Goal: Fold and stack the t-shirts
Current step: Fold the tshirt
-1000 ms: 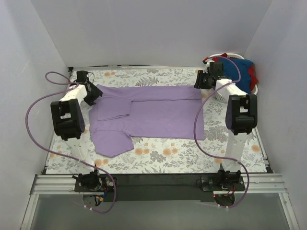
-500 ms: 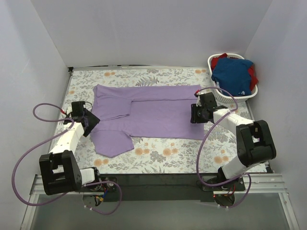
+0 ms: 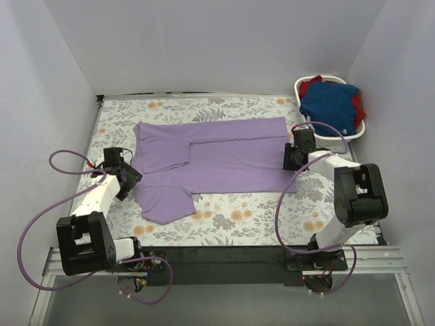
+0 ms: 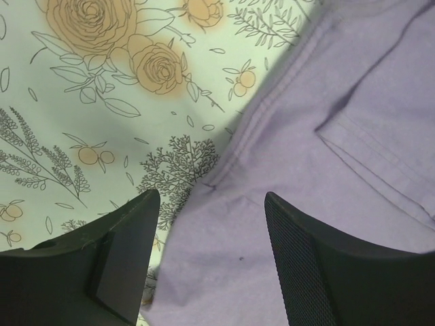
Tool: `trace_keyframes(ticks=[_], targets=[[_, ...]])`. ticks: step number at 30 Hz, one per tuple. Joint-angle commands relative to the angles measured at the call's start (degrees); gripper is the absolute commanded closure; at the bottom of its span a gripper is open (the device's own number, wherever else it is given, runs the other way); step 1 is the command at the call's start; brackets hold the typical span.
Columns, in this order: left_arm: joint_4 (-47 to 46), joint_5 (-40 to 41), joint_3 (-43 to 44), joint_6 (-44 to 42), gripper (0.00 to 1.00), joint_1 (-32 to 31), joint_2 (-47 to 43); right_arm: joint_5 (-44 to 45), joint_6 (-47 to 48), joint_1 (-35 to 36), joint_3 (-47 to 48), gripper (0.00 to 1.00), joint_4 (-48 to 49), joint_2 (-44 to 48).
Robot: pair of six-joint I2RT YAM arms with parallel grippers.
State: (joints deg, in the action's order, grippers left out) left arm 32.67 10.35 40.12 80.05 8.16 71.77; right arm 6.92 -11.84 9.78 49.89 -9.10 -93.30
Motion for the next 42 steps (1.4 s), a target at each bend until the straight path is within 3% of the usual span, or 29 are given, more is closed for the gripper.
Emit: trace_keyframes(ticks=[1,11,18,30,34,35,40,42], targets=[[1.96,2.83,0.49,0.9,0.38,0.27,0.48,2.58,-0.47,-1.52,3.19,0.54,-1.0,-1.89],[2.32,-2.26,1.63,-0.95,0.54,0.27,4.61,-2.96,-1.08,3.04,-1.37,0.54,-2.58,8.3],[0.56,-2.88,3.65,-1.48,0.55,0.27,5.75,-1.38,-0.73,7.27,-4.97,0.54,-3.73,14.1],[-2.25,-2.44,2.34,-2.35,0.6,0.27,11.11,0.37,-0.47,8.32,-8.23,0.54,-6.1,17.18],[-1.99,-0.77,2.59,-3.23,0.72,0.27,12.25,1.95,-0.73,8.24,-8.75,0.54,-7.68,17.88],[-1.99,-0.42,2.51,-3.23,0.8,0.27,12.26,2.48,-0.73,8.24,-8.58,0.54,-8.03,18.23],[-1.38,-0.51,2.33,-3.59,0.99,0.27,11.91,5.91,-0.73,7.36,-8.84,0.54,-9.97,19.2],[-0.94,0.11,2.25,-4.37,1.0,0.27,11.12,6.26,-1.52,6.22,-9.37,0.53,-11.19,19.29]])
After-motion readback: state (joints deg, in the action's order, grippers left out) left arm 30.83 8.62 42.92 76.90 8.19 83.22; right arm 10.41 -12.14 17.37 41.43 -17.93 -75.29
